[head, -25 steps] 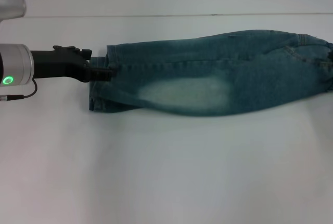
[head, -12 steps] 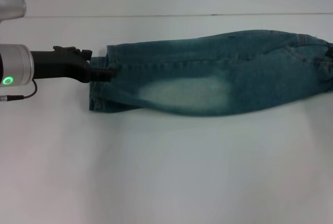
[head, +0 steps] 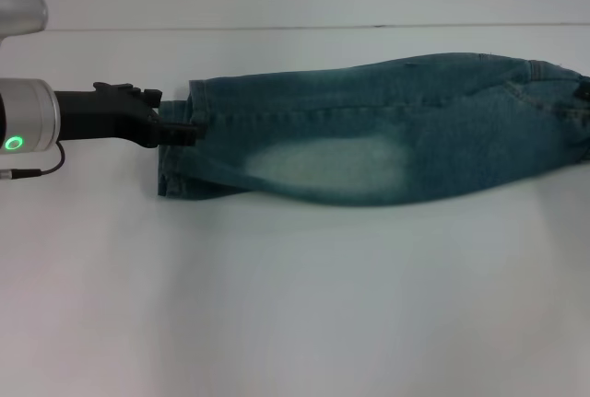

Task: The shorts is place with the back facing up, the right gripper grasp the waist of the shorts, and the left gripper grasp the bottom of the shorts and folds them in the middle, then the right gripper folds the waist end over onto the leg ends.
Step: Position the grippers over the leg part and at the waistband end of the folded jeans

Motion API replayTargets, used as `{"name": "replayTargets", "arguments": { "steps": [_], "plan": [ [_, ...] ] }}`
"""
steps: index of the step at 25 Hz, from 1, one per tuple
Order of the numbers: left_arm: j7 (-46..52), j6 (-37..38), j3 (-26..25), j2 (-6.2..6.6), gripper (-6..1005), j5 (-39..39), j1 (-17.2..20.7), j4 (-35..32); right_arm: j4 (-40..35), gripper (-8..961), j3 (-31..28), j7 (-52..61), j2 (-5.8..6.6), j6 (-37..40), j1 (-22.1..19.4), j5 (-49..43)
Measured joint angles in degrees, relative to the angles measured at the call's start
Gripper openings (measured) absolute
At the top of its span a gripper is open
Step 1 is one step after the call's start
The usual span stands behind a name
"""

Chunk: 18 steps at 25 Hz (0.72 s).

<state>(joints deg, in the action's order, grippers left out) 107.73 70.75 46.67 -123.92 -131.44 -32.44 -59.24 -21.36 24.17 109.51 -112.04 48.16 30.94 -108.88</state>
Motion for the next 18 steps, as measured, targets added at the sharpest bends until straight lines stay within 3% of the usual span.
{"name": "replayTargets", "arguments": {
  "steps": [18],
  "plan": [
    [-0.1, -0.3, 0.0, 0.00, 917, -0.1, 0.0, 0.0, -0.6, 940, -0.5, -0.5, -0.78, 2.5, -0.5, 0.9]
  ]
}}
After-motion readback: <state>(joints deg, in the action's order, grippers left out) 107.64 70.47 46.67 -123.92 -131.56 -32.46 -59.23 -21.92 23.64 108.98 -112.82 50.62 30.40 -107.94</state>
